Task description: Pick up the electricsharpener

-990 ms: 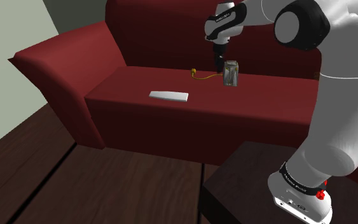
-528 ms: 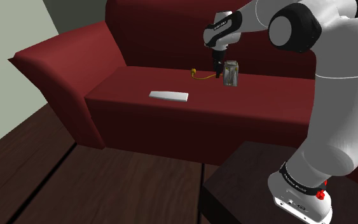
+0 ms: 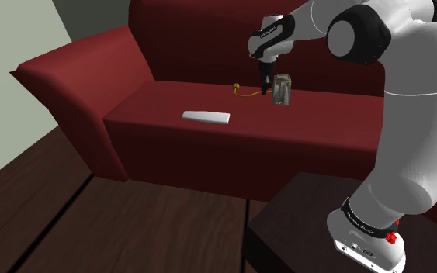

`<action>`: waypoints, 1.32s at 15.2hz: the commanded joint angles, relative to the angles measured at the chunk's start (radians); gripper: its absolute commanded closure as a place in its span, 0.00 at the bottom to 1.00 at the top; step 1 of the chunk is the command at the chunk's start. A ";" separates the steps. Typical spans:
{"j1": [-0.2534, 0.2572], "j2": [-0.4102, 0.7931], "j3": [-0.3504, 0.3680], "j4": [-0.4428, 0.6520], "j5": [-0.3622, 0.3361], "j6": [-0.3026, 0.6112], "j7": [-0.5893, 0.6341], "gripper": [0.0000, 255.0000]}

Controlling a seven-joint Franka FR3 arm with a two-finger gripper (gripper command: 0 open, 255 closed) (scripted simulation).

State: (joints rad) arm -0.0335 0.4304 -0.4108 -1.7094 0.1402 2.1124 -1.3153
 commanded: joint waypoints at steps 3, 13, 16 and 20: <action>0.001 0.000 0.000 -0.002 0.000 0.001 0.001 1.00; 0.006 -0.049 -0.012 0.067 -0.024 -0.113 0.012 1.00; 0.007 -0.060 -0.014 0.093 -0.029 -0.149 0.014 1.00; 0.007 -0.066 -0.016 0.113 -0.033 -0.175 0.016 1.00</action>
